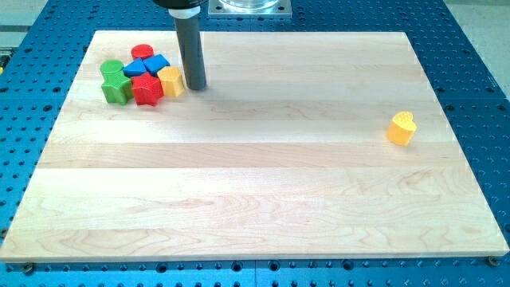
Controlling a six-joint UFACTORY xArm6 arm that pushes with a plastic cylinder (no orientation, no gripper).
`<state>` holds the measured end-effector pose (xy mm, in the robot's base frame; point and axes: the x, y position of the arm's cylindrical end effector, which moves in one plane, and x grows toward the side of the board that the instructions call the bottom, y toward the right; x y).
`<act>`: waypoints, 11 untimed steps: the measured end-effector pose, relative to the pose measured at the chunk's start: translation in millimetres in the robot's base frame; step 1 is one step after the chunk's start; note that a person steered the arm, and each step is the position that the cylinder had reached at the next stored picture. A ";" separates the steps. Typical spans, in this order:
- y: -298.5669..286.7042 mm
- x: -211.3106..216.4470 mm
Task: Move the red circle into the blue cube and triangle
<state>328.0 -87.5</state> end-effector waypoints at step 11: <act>-35.9 -78.5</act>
<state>249.5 -123.4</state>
